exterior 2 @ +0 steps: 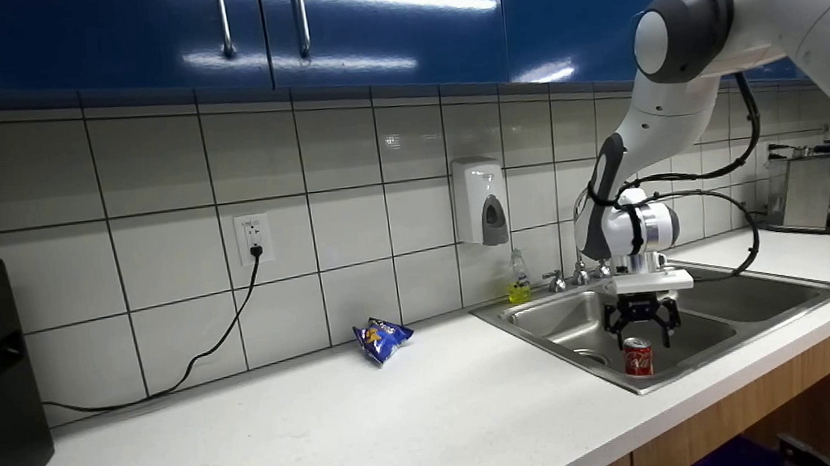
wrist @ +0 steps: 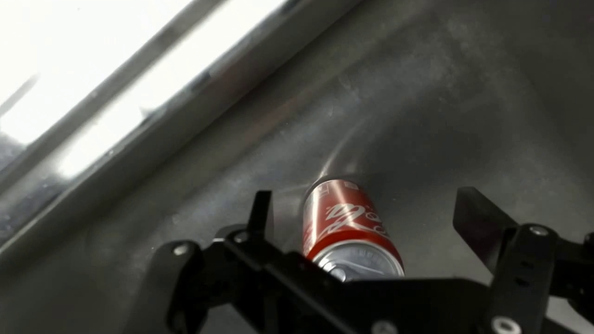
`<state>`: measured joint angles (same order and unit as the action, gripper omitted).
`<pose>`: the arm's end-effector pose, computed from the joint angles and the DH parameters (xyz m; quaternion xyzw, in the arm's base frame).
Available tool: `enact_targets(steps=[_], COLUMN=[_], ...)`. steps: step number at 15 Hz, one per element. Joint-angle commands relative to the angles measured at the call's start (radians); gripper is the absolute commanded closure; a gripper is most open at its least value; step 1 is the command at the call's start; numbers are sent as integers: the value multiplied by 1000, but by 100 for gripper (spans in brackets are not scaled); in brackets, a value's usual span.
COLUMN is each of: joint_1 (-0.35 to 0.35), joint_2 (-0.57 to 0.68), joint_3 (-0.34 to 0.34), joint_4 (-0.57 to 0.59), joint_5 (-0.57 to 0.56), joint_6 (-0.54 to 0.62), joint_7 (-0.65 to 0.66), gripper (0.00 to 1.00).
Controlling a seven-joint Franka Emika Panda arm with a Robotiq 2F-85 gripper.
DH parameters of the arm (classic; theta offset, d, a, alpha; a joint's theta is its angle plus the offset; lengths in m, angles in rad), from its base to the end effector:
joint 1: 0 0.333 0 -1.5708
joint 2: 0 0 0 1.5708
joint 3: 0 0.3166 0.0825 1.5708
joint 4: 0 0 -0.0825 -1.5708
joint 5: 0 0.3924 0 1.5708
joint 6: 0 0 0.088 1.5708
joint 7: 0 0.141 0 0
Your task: Remove the can from the sink
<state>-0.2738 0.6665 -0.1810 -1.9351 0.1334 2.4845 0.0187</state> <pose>0.5442 -0.2679 0.0925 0.9608 -0.2718 -0.0538 0.0073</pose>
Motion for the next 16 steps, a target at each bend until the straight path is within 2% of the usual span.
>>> enact_targets(steps=[1, 16], joint_1=[-14, -41], joint_2=[44, 171], joint_3=[8, 19], joint_4=[59, 220], joint_5=[-5, -1], joint_6=[-5, -40], joint_7=[-5, -17], gripper=[0, 0])
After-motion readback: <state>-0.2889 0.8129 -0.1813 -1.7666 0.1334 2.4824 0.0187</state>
